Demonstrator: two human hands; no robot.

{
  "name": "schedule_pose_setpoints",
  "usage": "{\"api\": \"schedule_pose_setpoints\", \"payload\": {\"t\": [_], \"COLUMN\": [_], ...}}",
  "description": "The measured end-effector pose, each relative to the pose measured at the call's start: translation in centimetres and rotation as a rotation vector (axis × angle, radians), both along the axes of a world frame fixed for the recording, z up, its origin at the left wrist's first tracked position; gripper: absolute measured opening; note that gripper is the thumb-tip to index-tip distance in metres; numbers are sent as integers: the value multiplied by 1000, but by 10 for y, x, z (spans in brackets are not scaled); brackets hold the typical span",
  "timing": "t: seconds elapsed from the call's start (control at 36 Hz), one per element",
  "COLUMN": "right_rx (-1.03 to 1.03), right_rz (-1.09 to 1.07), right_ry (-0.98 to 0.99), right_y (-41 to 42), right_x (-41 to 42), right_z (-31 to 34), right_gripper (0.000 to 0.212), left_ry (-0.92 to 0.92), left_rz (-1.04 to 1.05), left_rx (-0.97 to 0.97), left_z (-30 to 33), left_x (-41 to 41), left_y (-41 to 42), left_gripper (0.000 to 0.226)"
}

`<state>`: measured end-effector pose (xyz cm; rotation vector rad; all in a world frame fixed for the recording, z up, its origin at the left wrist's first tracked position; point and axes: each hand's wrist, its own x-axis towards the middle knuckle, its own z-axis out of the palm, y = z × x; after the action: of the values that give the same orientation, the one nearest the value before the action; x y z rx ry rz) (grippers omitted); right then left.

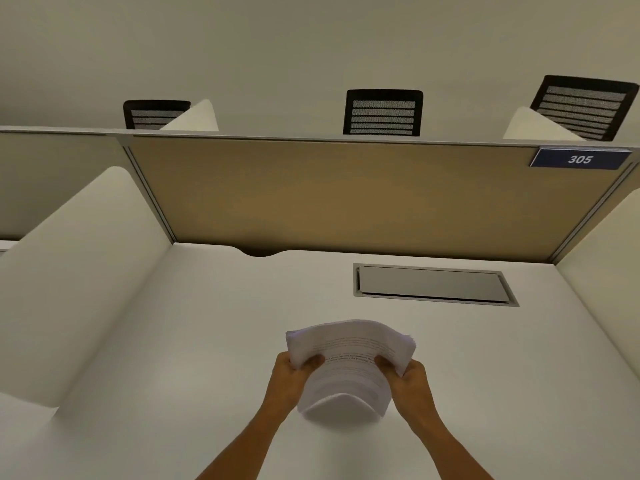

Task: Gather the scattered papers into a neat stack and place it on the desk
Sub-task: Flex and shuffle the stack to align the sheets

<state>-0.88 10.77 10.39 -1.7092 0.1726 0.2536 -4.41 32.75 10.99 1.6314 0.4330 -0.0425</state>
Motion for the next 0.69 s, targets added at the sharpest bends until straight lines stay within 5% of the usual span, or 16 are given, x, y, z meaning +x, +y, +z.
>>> {"api": "schedule_pose_setpoints", "payload": {"t": [0.69], "right_rx": [2], "right_rz": [26], "right_ry": [86], "right_y": [-3], "right_x": [-6], "right_z": [-18], "right_gripper": [12], "left_ry": [0], "left_rz": [52], "left_rx": [37], "left_z": [-23], "left_x": [-8], "left_y": [-10], "left_gripper": [16]}}
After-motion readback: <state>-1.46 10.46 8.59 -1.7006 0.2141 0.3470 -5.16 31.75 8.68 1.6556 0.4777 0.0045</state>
